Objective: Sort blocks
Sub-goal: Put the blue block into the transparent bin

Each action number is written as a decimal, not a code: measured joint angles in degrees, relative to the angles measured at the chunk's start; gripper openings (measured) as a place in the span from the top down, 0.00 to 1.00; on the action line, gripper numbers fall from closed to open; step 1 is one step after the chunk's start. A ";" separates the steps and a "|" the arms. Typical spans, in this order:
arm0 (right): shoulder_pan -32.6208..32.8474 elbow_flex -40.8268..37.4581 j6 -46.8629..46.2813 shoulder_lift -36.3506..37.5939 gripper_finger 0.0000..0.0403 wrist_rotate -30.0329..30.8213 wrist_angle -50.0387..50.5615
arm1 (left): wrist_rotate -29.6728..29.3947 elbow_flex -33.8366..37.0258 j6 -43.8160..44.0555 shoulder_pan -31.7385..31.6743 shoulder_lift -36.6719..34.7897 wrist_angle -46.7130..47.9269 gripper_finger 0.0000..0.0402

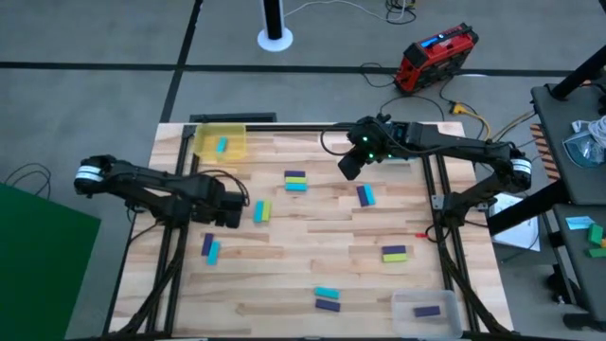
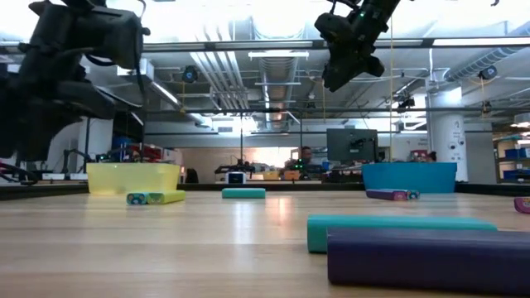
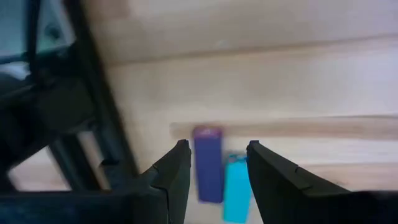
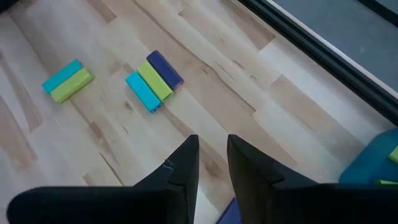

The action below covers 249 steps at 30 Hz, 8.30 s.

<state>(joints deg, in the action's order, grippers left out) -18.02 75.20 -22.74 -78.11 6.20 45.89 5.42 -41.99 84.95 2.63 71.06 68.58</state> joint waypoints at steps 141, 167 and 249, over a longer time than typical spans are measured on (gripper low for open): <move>13.27 3.30 9.77 11.72 0.33 -1.60 -15.64 | 3.49 -53.30 -80.24 -12.00 25.04 -58.00 0.97; 13.62 2.75 7.53 -0.23 0.42 -5.26 0.62 | 3.78 -50.34 -79.41 -4.32 15.04 1.17 1.00; 22.49 -2.13 -49.48 3.24 0.42 -0.29 -1.38 | -12.43 -13.35 -98.42 0.04 19.71 -47.44 0.82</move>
<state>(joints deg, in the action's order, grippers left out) 4.47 73.07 -72.22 -74.87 5.91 44.51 -7.01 -55.34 -13.47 2.68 90.78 21.15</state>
